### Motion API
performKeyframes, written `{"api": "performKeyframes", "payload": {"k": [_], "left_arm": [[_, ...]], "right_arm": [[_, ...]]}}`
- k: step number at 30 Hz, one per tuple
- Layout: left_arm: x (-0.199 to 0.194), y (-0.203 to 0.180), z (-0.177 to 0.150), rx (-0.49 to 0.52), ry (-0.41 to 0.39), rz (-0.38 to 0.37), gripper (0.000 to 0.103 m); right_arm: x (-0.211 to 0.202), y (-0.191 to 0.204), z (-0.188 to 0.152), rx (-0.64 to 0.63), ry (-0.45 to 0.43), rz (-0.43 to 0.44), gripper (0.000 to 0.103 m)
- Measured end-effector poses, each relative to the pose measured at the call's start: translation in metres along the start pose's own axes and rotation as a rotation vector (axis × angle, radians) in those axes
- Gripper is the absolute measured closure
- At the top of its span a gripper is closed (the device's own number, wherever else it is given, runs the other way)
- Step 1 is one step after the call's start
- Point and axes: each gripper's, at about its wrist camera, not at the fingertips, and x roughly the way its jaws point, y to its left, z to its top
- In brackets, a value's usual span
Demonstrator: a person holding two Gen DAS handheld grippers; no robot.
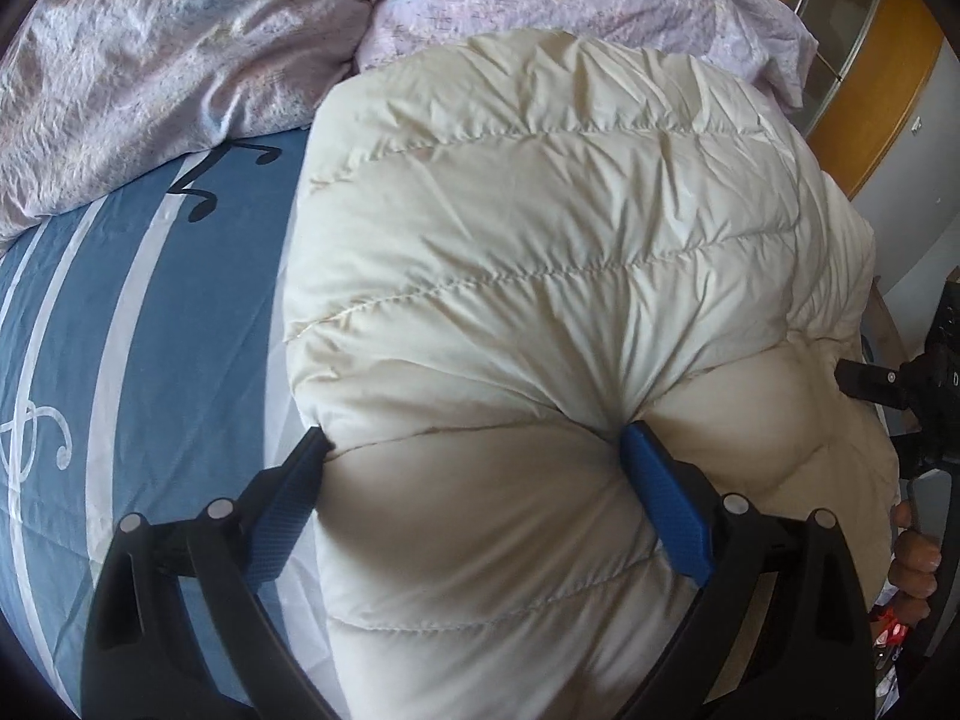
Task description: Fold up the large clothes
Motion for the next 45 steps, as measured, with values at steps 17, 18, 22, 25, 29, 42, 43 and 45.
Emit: {"api": "performKeyframes", "payload": {"k": [17,18,22,25,29,42,43,45], "left_arm": [[-0.039,0.034,0.019,-0.064,-0.056,-0.015,0.011],[-0.039,0.039,0.022,-0.073,-0.057,-0.016,0.011],[-0.038,0.061,0.029,-0.126,-0.039,-0.040,0.011],[-0.029,0.073,0.030,-0.154,-0.003,-0.089,0.011],[-0.020,0.071,0.031,-0.159,0.030,-0.157,0.011],[0.020,0.048,0.028,-0.184,0.159,-0.350,0.012],[0.025,0.048,0.026,-0.204,0.170,-0.368,0.015],[0.029,0.049,0.024,-0.236,0.173,-0.390,0.021]], "right_arm": [[0.024,0.007,0.002,0.051,-0.059,0.152,0.071],[0.022,0.006,0.002,0.061,-0.070,0.154,0.073],[0.020,0.000,0.000,0.096,-0.114,0.158,0.079],[0.021,0.000,-0.004,0.101,-0.126,0.153,0.079],[0.018,0.001,-0.009,0.105,-0.134,0.144,0.079],[0.012,0.005,-0.009,0.135,-0.138,0.128,0.079],[0.013,0.005,-0.009,0.139,-0.137,0.131,0.079],[0.012,0.003,-0.010,0.147,-0.135,0.136,0.079]]}}
